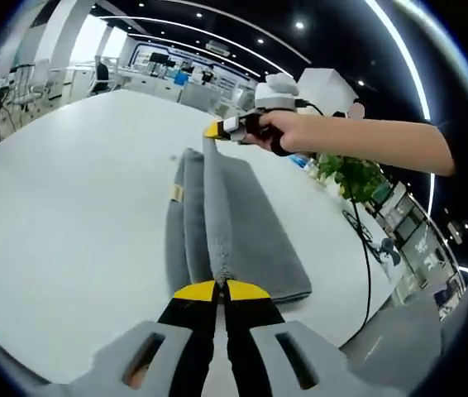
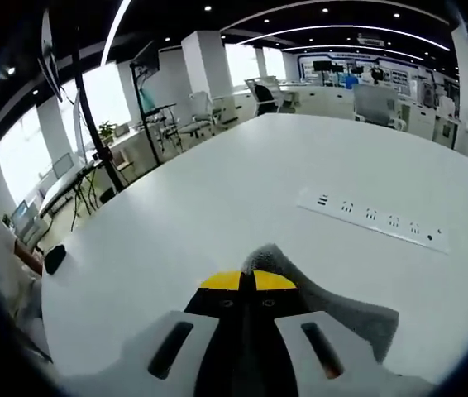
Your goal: Fold the towel on the table until its edges align and the towel forms a compact rectangular stack.
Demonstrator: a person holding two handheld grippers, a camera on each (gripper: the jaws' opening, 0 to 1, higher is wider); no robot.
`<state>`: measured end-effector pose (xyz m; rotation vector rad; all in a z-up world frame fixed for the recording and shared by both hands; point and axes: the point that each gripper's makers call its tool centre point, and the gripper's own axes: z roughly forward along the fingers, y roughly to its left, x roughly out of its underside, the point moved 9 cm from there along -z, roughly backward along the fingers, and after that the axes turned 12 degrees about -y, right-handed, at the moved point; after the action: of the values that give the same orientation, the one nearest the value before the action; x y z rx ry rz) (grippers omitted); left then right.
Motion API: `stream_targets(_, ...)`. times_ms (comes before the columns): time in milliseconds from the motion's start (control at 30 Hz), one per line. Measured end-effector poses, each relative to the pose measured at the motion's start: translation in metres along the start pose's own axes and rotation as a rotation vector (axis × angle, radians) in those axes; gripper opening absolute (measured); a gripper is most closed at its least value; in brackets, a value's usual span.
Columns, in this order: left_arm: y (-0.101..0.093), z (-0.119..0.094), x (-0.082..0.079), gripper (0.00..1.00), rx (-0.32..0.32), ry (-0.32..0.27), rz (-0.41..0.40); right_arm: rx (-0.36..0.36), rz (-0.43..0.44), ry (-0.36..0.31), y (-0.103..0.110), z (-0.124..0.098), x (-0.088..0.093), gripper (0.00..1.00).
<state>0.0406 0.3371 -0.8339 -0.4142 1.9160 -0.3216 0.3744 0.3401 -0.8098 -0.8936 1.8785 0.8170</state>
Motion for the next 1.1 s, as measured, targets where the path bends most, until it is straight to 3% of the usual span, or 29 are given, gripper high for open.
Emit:
stream_targets(100, 0.006, 0.002, 0.004, 0.03, -0.024, -0.003, -0.059, 0.009, 0.056, -0.004, -0.003, 0.005, 0.003, 0.00)
stream_targets(367, 0.009, 0.003, 0.005, 0.03, -0.056, 0.015, -0.064, 0.025, 0.094, 0.011, -0.003, 0.013, 0.013, 0.00)
stream_targets(733, 0.016, 0.004, 0.016, 0.03, -0.073, 0.048, -0.087, 0.003, 0.022, 0.047, -0.001, 0.026, 0.026, 0.00)
stream_targets(1100, 0.024, 0.007, 0.025, 0.03, -0.082, 0.057, -0.147, 0.002, 0.018, 0.048, -0.007, 0.040, 0.039, 0.01)
